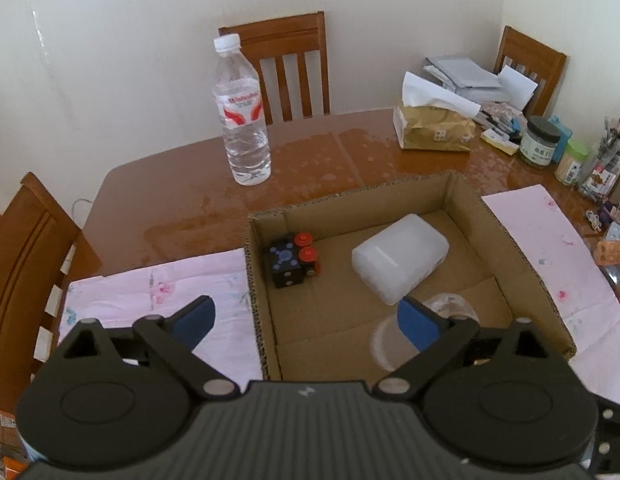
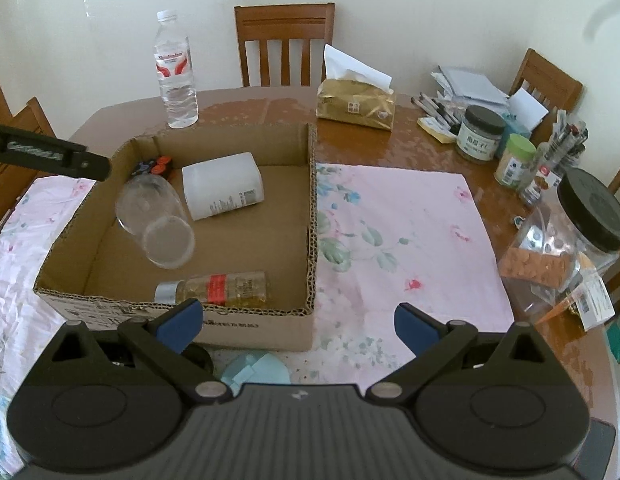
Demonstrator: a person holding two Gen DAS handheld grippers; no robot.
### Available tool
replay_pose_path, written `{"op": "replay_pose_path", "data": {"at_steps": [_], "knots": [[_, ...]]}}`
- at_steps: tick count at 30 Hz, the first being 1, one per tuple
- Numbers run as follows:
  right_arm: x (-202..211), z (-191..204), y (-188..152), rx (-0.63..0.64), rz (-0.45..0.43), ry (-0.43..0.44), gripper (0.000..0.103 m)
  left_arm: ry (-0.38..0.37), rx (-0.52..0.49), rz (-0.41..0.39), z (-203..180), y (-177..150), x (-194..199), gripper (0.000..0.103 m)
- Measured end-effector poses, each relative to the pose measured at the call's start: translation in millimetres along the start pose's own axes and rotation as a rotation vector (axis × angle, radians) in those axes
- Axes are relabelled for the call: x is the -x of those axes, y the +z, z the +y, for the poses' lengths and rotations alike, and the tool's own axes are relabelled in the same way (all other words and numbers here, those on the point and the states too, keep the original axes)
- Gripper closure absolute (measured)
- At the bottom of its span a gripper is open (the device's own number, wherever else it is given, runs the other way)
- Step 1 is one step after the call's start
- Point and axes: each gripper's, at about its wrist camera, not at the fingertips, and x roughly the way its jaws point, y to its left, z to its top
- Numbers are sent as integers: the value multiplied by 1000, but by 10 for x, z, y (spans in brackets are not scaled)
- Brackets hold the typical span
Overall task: Organize rigid objects
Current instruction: 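Lower clear jar into cardboard box and open left tool, then move left tool to white barcode card package while right tool moves to grey cat figure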
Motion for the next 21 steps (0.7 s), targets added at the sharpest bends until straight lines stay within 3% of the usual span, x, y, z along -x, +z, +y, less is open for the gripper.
{"op": "replay_pose_path", "data": {"at_steps": [8,10,13,15,21], "knots": [[53,-105,-183,-16,-47,2,0,11,38,-38,42,-393,269,2],[17,-174,-247,-73,19,-52,0,33,62,1,50,-538,303,2],[38,-285,-400,-104,23,6,0,8,78,11,75,-790,332,1],[42,-300,-468,-99,47,-48,0,38,76,44,73,-953,296,1],[18,-328,-681,-101,83,-46,0,48,134,144,123,-1325,171,1]]}}
